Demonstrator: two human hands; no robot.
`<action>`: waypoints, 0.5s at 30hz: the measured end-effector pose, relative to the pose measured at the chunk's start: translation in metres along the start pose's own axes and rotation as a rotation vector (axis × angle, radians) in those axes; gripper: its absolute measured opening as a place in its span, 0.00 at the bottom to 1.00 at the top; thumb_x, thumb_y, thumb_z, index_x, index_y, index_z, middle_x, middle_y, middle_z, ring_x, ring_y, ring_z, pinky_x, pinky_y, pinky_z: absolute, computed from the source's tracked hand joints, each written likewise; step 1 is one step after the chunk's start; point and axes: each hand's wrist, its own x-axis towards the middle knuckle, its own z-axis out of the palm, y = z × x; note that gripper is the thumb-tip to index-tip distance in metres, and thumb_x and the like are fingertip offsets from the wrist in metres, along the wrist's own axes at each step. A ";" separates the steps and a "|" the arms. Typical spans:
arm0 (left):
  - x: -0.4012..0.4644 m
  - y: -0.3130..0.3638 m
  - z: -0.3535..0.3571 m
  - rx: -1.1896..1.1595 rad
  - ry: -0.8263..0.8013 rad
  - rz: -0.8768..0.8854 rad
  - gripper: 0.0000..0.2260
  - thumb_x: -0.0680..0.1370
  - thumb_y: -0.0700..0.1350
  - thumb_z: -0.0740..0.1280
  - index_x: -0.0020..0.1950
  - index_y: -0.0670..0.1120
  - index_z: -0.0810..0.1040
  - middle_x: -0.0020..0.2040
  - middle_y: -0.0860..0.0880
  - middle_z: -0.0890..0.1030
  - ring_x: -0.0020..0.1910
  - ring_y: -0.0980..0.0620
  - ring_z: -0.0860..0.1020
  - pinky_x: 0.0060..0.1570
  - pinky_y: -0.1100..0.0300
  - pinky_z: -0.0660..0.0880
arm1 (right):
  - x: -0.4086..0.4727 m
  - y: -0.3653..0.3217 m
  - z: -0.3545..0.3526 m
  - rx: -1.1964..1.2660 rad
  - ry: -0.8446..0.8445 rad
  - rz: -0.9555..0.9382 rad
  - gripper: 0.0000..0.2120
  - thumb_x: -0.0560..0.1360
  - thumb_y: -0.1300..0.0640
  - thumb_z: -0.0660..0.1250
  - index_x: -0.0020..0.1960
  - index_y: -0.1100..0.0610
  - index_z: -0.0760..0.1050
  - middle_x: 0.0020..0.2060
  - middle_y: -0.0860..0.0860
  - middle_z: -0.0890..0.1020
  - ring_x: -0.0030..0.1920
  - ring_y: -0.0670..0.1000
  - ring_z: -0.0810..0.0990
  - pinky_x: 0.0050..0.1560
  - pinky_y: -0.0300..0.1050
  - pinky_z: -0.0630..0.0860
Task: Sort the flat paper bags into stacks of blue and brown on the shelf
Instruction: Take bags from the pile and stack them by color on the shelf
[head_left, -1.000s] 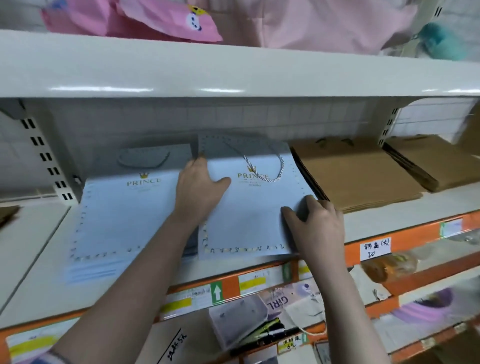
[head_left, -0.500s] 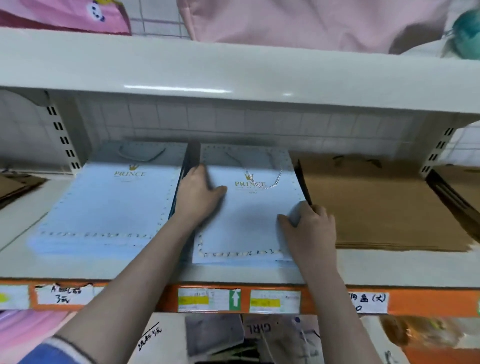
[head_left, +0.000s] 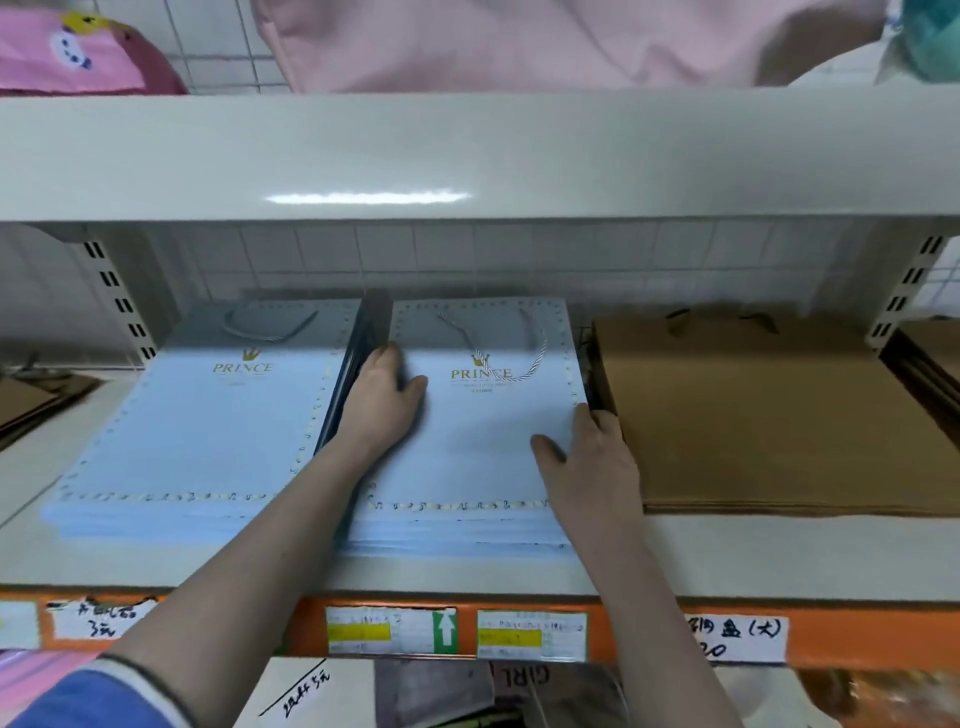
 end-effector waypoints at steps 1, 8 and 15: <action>0.002 -0.001 0.001 0.005 -0.005 0.000 0.08 0.78 0.40 0.63 0.45 0.40 0.64 0.49 0.40 0.70 0.52 0.40 0.71 0.38 0.61 0.56 | 0.002 0.000 0.000 0.005 -0.004 -0.001 0.21 0.80 0.49 0.58 0.66 0.62 0.65 0.58 0.53 0.69 0.47 0.49 0.70 0.45 0.39 0.65; 0.010 0.000 0.004 0.084 -0.030 -0.023 0.11 0.79 0.42 0.62 0.52 0.34 0.69 0.61 0.36 0.71 0.57 0.39 0.70 0.47 0.55 0.65 | 0.006 -0.003 -0.003 -0.054 -0.024 0.010 0.22 0.80 0.49 0.57 0.67 0.62 0.64 0.61 0.54 0.69 0.53 0.53 0.73 0.48 0.42 0.68; -0.018 0.010 -0.014 0.223 0.120 0.039 0.24 0.77 0.48 0.65 0.69 0.39 0.67 0.70 0.41 0.66 0.68 0.41 0.63 0.63 0.51 0.64 | -0.007 -0.003 -0.013 -0.147 0.058 -0.087 0.27 0.81 0.47 0.54 0.74 0.61 0.58 0.69 0.56 0.65 0.71 0.54 0.60 0.70 0.47 0.60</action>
